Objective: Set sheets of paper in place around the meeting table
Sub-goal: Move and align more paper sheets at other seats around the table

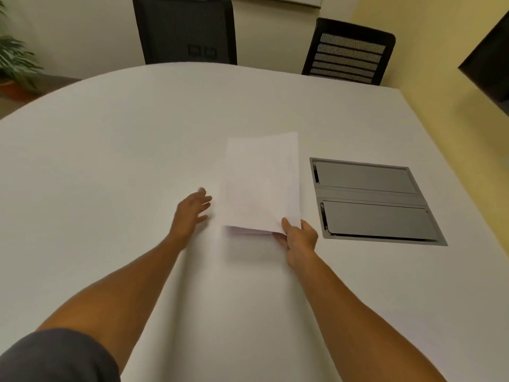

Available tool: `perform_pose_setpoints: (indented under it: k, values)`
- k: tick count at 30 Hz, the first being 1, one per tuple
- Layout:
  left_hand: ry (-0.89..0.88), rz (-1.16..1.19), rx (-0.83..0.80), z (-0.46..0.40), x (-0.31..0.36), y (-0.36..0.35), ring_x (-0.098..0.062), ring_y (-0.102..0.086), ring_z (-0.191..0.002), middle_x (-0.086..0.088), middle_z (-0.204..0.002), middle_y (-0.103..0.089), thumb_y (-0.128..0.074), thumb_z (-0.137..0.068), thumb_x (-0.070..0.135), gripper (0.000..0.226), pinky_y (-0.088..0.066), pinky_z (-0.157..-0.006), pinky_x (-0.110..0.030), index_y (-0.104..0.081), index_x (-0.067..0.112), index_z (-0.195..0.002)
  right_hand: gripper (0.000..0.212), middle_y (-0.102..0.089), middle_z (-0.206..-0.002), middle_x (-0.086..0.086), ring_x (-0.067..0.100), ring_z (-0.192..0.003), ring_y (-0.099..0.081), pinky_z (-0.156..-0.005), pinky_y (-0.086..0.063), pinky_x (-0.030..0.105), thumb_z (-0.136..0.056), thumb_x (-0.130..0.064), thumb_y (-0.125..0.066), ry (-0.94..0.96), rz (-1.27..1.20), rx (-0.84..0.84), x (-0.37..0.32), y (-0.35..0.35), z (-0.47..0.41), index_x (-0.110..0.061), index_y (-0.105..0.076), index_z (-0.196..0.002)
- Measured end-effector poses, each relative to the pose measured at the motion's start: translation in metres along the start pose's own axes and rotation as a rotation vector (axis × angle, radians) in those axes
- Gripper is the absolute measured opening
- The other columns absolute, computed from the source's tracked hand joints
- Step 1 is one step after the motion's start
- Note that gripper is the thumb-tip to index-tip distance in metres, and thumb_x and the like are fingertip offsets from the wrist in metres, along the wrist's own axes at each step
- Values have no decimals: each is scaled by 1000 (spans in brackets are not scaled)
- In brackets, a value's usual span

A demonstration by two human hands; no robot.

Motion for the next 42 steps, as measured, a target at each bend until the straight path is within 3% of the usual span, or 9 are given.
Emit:
perform_pose_setpoints:
  k: [2, 4, 8, 12, 15, 19, 26, 37, 42]
  values:
    - [71, 143, -23, 11, 19, 12, -19, -71, -106, -1, -113, -74, -68, -76, 66, 64, -57, -82, -38, -65, 18, -118, 17, -69, -111, 11, 30, -101, -69, -62, -63, 32, -90, 2, -71, -10, -34, -48, 14, 0, 21, -10, -68, -103]
    - [58, 32, -53, 30, 35, 23, -18, -74, -96, 0, -105, -77, -73, -79, 57, 50, -57, -76, -35, -71, 17, -109, 18, -70, -107, 7, 27, -98, -70, -65, -63, 32, -90, 0, -72, -26, -50, -97, 27, 3, 45, -13, -69, -102]
    - [28, -164, 47, 73, 49, 49, -18, -73, -94, 2, -94, -76, -76, -87, 24, 13, -58, -73, -33, -72, 12, -89, 12, -74, -101, 3, 20, -91, -72, -73, -62, 32, -88, -9, -76, -14, 100, -178, 49, 15, 86, -16, -71, -97]
    - [112, -273, 52, 133, 50, 80, -21, -70, -100, -1, -94, -74, -74, -88, 20, 13, -57, -84, -41, -68, 15, -78, 21, -75, -100, 3, 22, -92, -72, -69, -64, 38, -85, -28, -78, 0, 399, -371, 68, 30, 123, -12, -71, -99]
    - [226, -378, 37, 180, 38, 106, -19, -68, -100, -1, -98, -74, -78, -86, 22, 11, -53, -93, -45, -69, 16, -82, 35, -75, -101, 8, 26, -91, -73, -75, -64, 46, -88, -34, -74, 6, 572, -465, 86, 41, 148, -2, -68, -100]
    - [305, -454, 81, 230, 17, 137, -18, -68, -99, 1, -97, -75, -82, -81, 22, 13, -49, -84, -39, -71, 17, -84, 32, -75, -99, 12, 26, -86, -74, -73, -64, 44, -91, -26, -70, 22, 657, -506, 113, 48, 174, 4, -66, -100]
    - [371, -510, 247, 286, -30, 191, -23, -57, -91, -7, -94, -66, -85, -77, 16, 21, -40, -76, -36, -68, 11, -87, 27, -70, -85, 7, 22, -75, -67, -67, -61, 35, -87, -28, -74, 91, 908, -503, 162, 57, 207, -13, -58, -71]
    - [406, -587, 381, 310, -96, 241, -21, -54, -68, -3, -71, -61, -87, -73, 10, 22, -40, -57, -26, -65, 11, -71, 23, -66, -71, 0, 22, -54, -65, -61, -62, 35, -82, -33, -74, 163, 1316, -567, 226, 43, 223, -15, -62, -75]
    - [406, -681, 391, 304, -116, 238, -25, -62, -73, -9, -81, -68, -84, -77, 14, 16, -56, -78, -40, -69, 10, -77, 26, -72, -96, 3, 27, -87, -71, -71, -55, 31, -85, -38, -72, 260, 1480, -532, 237, 40, 220, -15, -69, -96]
Point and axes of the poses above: each hand's wrist, its own z-axis away from the middle knuckle, its own y-axis out of the back of the hand, x = y × z, the point moved 4 cm from there along -z, towards the middle knuckle
